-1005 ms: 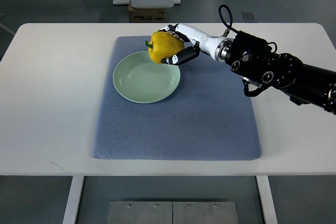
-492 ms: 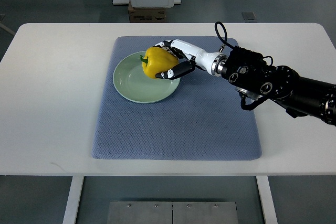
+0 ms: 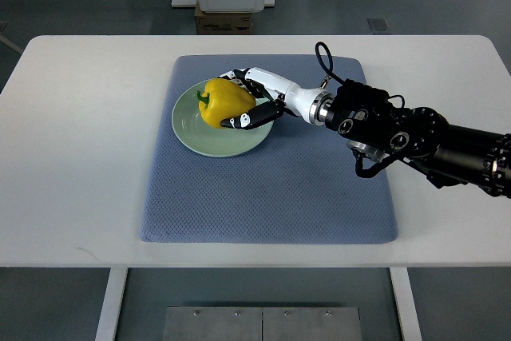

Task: Place yellow pepper on plate with right hand
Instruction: 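Open the right hand fingers to release the pepper on the plate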

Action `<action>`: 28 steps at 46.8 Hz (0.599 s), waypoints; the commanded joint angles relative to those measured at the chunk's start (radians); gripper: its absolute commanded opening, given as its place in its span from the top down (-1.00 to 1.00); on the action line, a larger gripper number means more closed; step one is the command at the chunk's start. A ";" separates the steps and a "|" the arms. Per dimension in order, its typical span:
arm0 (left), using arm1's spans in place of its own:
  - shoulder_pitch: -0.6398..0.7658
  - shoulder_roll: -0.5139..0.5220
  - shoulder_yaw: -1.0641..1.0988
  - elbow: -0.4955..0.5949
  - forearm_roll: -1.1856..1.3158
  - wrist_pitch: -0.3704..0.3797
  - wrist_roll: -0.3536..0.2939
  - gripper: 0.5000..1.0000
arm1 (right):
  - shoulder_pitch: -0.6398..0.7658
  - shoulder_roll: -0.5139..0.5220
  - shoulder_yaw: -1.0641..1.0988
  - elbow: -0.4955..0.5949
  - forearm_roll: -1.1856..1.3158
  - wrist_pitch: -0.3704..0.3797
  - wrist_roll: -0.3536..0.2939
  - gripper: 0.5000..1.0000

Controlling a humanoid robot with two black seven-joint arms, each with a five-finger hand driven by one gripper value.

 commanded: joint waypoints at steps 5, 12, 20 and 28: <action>0.000 0.000 0.000 0.000 0.000 0.000 0.000 -1.00 | -0.009 0.000 0.000 0.001 0.000 0.000 0.000 1.00; 0.000 0.000 0.000 0.000 0.000 0.000 0.000 -1.00 | -0.009 0.000 0.000 0.008 0.000 0.000 0.001 1.00; 0.000 0.000 0.000 0.000 0.000 0.000 0.000 -1.00 | -0.011 0.000 0.000 0.014 -0.006 0.006 0.000 1.00; 0.000 0.000 0.000 0.000 0.000 0.000 0.000 -1.00 | -0.009 0.000 0.000 0.014 -0.006 0.006 -0.006 1.00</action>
